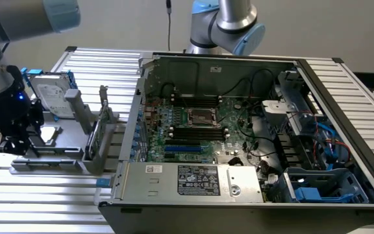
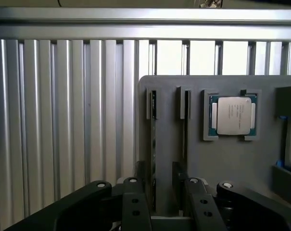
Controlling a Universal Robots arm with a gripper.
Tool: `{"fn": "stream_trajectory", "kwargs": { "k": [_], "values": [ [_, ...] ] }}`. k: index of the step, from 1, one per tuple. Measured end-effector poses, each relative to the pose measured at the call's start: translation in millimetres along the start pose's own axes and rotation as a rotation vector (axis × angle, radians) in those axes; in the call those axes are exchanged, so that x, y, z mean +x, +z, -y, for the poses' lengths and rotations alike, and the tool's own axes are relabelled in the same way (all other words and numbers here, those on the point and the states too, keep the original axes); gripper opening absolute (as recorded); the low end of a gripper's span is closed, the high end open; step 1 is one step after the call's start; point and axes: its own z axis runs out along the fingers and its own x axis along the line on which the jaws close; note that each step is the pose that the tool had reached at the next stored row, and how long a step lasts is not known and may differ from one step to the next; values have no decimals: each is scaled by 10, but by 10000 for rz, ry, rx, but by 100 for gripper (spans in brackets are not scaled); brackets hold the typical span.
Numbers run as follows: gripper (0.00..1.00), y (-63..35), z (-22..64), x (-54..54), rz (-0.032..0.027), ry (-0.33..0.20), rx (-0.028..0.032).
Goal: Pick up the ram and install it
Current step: 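Pick up the ram and move it above insertion slot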
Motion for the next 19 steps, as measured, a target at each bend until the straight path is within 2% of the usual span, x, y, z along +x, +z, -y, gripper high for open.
{"fn": "stream_trajectory", "kwargs": {
  "k": [9,16,19],
  "values": [
    [36,163,5,46,-11,-287,2],
    [36,291,-7,45,-23,-891,14],
    [36,341,-12,45,1,-1101,23]
  ]
}}
